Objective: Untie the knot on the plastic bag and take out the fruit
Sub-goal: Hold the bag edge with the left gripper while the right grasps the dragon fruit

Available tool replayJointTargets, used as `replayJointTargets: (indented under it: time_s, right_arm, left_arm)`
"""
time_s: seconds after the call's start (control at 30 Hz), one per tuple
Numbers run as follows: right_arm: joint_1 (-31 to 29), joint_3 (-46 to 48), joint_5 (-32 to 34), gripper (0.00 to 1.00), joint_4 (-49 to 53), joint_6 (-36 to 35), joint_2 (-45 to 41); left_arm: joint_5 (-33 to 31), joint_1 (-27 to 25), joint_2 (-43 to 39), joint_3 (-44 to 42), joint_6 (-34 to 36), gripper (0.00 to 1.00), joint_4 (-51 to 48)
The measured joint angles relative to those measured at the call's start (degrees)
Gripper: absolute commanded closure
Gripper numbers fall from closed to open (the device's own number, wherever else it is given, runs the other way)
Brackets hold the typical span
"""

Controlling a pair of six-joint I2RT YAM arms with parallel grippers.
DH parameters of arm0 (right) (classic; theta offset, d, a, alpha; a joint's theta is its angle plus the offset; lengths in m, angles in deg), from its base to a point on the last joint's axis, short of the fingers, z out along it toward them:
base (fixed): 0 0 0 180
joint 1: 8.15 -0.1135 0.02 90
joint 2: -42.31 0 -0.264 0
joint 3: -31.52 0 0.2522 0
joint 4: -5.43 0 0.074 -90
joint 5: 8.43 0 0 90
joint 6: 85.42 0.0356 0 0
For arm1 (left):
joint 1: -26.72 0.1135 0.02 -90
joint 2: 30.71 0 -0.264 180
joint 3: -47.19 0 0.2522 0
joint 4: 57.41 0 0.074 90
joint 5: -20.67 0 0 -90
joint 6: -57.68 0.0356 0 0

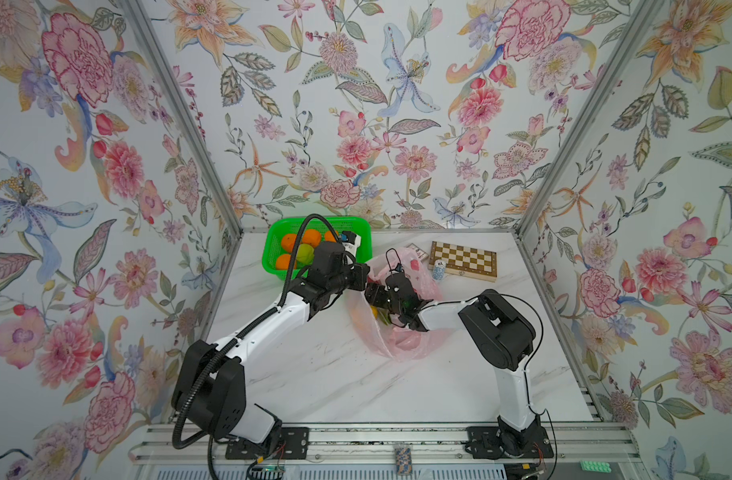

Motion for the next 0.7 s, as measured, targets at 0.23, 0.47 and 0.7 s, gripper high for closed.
replayJointTargets:
  time_s: [0.23,0.47,0.7]
  right_arm:
    - [0.17,1.09,-1.29,0.56,0.72,-1.29,-1.36]
    - [0.15,4.96,-1.92,0.57,1.53,-1.70,-6.82]
    - [-0.07,10.58,-1.77,0.59,1.51,-2.29,-15.26]
  left_arm:
    - [-1.70,-0.07,-0.96,-0.11,1.92,0.99,-0.26]
    - [-2.99,-0.07,-1.29,-0.11,3.13,0.99,-0.85]
    - [-4.24,-0.07,-1.29,-0.11,3.89,0.98,-1.29]
